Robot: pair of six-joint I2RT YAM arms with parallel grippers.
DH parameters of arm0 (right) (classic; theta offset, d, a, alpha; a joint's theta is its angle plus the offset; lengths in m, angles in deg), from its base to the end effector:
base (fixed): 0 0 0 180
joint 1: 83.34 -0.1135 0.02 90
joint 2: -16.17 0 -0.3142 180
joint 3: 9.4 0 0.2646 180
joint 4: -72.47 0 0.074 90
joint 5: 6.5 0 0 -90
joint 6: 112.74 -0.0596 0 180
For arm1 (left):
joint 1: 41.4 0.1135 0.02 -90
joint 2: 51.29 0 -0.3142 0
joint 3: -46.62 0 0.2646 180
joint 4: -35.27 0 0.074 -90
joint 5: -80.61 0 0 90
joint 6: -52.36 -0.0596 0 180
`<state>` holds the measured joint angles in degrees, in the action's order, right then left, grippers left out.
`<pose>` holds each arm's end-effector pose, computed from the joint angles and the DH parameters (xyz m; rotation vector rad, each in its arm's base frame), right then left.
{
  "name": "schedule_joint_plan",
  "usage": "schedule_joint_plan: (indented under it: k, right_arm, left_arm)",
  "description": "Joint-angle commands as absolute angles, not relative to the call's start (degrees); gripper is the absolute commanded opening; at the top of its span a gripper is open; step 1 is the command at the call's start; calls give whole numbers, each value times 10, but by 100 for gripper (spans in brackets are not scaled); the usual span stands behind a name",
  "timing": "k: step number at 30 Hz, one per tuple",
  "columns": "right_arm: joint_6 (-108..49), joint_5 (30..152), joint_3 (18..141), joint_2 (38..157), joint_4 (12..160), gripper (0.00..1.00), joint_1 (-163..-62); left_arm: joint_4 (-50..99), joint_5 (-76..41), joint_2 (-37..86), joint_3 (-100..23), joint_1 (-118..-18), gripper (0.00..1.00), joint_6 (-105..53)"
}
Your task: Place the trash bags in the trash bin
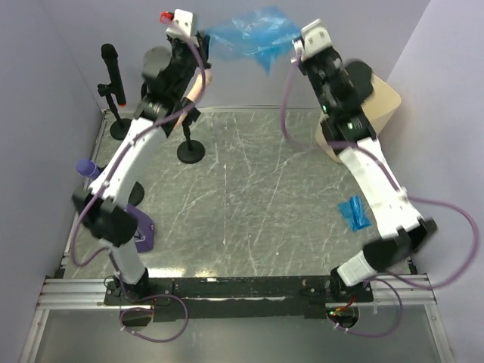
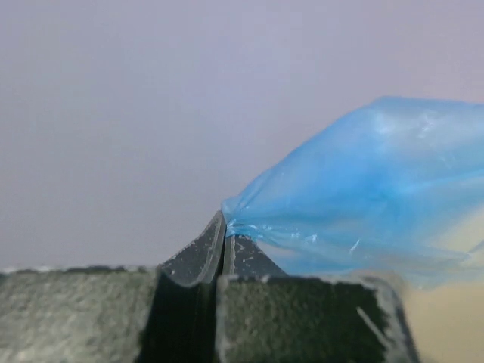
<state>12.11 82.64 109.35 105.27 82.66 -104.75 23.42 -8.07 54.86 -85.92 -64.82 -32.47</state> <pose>0.3457 0.1346 0.6031 -0.5702 1.0943 -0.2133 0.4352 -0.1870 0.5664 0.1911 1.3145 -0.4090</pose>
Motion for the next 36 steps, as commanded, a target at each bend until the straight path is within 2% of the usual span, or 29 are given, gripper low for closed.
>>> schedule_joint_plan:
  k: [1, 3, 4, 5, 6, 7, 8, 9, 10, 11, 13, 14, 17, 21, 28, 31, 33, 36]
  right_arm:
    - [287, 951, 1019, 941, 412, 0, -1136]
    - [320, 909, 981, 946, 407, 0, -1148]
    - [328, 878, 937, 950, 504, 0, -1145]
    - [347, 853, 930, 965, 742, 0, -1142]
    - [372, 880, 920, 992, 1039, 0, -1140]
    - [415, 909, 878, 998, 1227, 0, -1140]
    - [452, 996, 782, 952, 1317, 0, -1132]
    - [504, 1119, 659, 842, 1302, 0, -1113]
    - [531, 1167, 549, 724, 1214, 0, -1097]
    - [528, 1183, 427, 588, 1081, 0, -1095]
    - [528, 1212, 292, 416, 931, 0, -1104]
    - [531, 1223, 288, 383, 951, 0, -1110]
    - [454, 1197, 358, 418, 1040, 0, -1122]
    - [313, 1092, 441, 507, 1041, 0, -1123]
    - [125, 957, 534, 626, 994, 0, -1121]
    - [65, 841, 598, 728, 994, 0, -1100]
    - [8, 824, 697, 821, 1052, 0, -1051]
    - [-47, 851, 893, 968, 1163, 0, -1007]
  left_arm:
    - [788, -126, 420, -755, -771, 1, -657]
    - [921, -124, 446, -710, -803, 4, -763]
    - [974, -106, 447, -645, -812, 1, -775]
    - [948, -131, 418, -550, -814, 1, -815]
    - [785, -279, 350, -420, -807, 1, -893]
    - [358, -466, 276, -368, -776, 1, -1012]
    - [-24, -502, 253, -382, -753, 1, -1287]
    - [-160, -491, 243, -375, -767, 1, -1272]
    - [-143, -516, 225, -365, -766, 1, -1086]
    - [-121, -524, 203, -348, -766, 1, -1026]
    - [29, -502, 138, -280, -775, 1, -932]
    - [124, -479, 119, -234, -775, 1, -867]
    - [313, -427, 74, -165, -777, 1, -720]
    - [225, -394, 124, -246, -776, 1, -572]
    - [172, -200, 207, -351, -772, 1, -332]
    - [70, -78, 290, -470, -759, 1, -276]
    - [-41, -29, 378, -589, -740, 1, -239]
    - [-153, -62, 521, -768, -702, 1, -194]
